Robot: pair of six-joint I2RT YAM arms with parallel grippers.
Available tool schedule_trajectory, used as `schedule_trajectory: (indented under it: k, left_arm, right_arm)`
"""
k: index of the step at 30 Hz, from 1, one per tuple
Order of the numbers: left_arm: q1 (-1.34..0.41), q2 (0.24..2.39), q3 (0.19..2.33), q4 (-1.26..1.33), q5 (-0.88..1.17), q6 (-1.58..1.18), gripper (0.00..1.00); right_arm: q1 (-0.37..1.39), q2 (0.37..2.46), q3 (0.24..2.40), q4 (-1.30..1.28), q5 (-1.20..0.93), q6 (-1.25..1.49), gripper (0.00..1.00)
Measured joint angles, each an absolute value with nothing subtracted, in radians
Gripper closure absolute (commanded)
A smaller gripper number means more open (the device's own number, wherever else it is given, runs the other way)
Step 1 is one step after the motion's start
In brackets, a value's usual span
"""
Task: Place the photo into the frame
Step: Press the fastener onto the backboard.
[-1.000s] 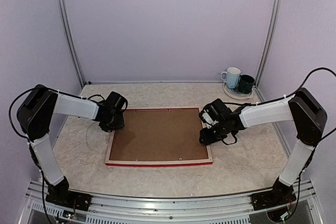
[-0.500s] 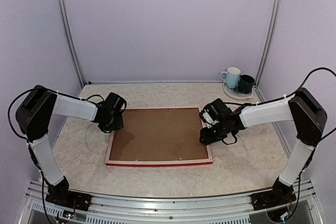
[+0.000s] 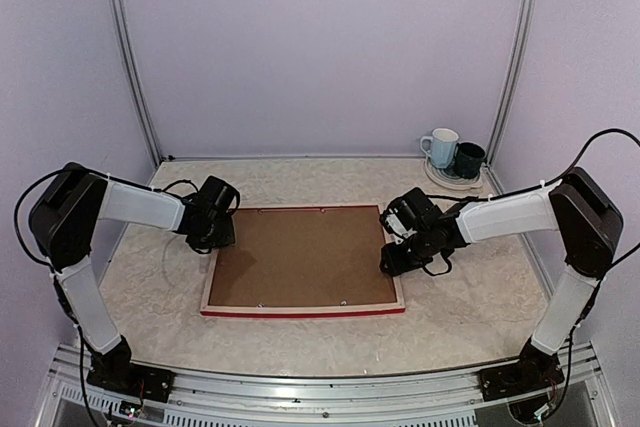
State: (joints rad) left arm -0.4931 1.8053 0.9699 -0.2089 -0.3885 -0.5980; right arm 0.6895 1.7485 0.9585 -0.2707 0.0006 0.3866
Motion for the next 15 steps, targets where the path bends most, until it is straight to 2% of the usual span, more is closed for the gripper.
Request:
schedule_trajectory:
  k: [13,15]
  left_arm:
    - [-0.463,1.767,0.928,-0.168,-0.289,-0.588,1.0]
    - [-0.461,1.762,0.924,-0.167,-0.278,-0.588,0.94]
  right_arm:
    - [0.677,1.75,0.958,-0.262,-0.001,0.383,0.58]
    - [0.676,1.75,0.958,-0.261,-0.001,0.383,0.58]
